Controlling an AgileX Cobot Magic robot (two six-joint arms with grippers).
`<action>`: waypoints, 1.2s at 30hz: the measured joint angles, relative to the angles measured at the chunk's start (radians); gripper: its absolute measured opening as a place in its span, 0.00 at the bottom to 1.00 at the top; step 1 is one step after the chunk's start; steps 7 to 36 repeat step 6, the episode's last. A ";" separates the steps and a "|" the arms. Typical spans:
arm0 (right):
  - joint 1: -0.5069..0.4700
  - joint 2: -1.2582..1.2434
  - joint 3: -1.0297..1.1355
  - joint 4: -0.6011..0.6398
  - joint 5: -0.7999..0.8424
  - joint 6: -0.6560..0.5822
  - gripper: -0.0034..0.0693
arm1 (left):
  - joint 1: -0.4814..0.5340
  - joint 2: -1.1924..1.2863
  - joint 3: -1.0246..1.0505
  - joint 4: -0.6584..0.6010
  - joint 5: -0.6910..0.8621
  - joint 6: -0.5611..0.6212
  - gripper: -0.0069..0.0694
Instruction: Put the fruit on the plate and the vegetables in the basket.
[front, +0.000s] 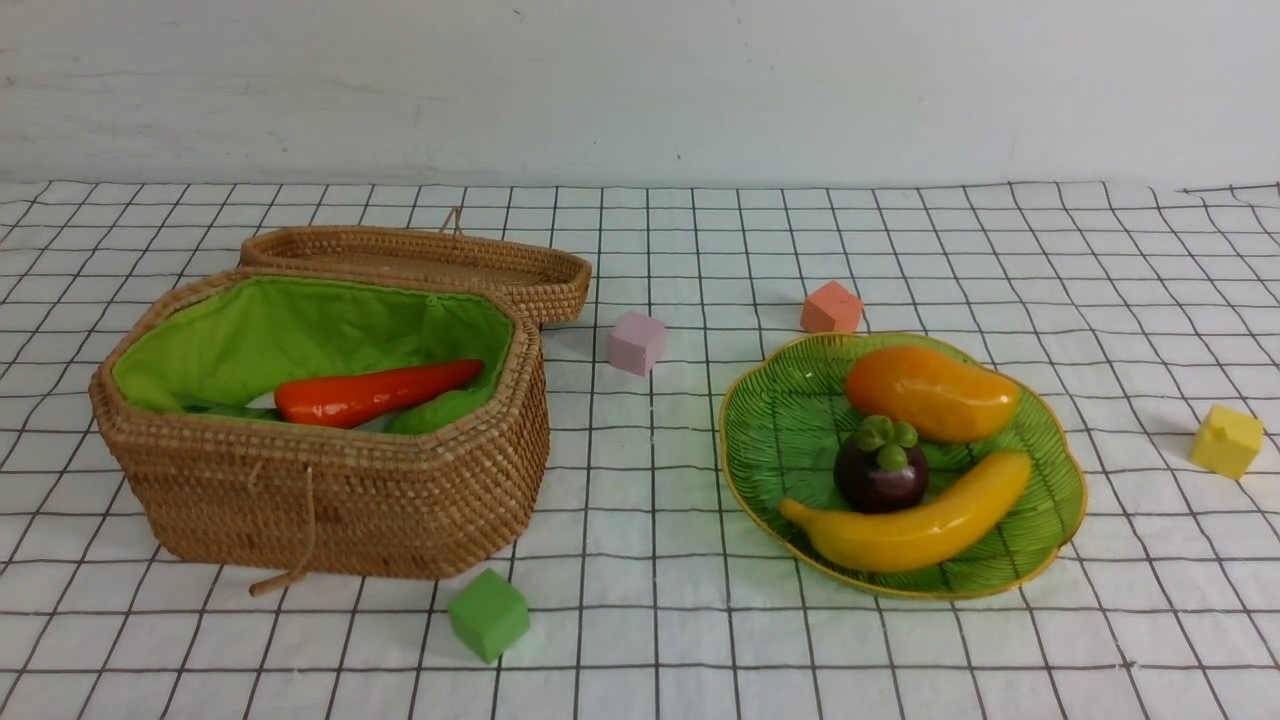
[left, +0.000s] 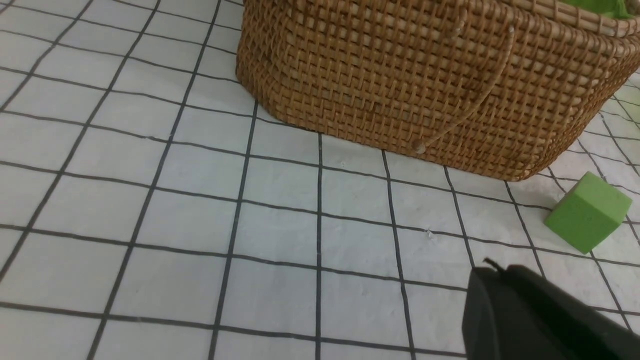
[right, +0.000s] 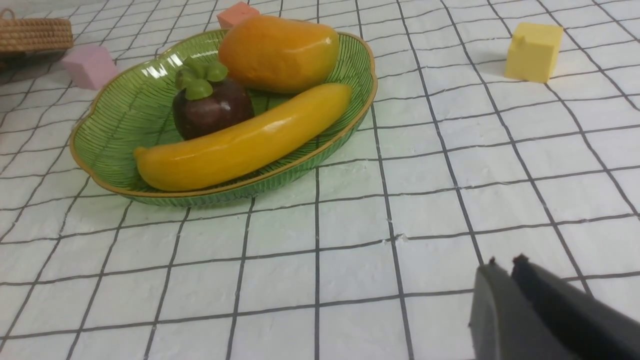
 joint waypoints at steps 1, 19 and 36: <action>0.000 0.000 0.000 0.000 0.000 0.000 0.13 | 0.000 0.000 0.000 0.000 0.001 0.000 0.08; 0.000 0.000 0.000 0.000 0.000 0.000 0.13 | 0.000 0.000 0.000 0.000 0.001 0.000 0.08; 0.000 0.000 0.000 0.000 0.000 0.000 0.13 | 0.000 0.000 0.000 0.000 0.001 0.000 0.08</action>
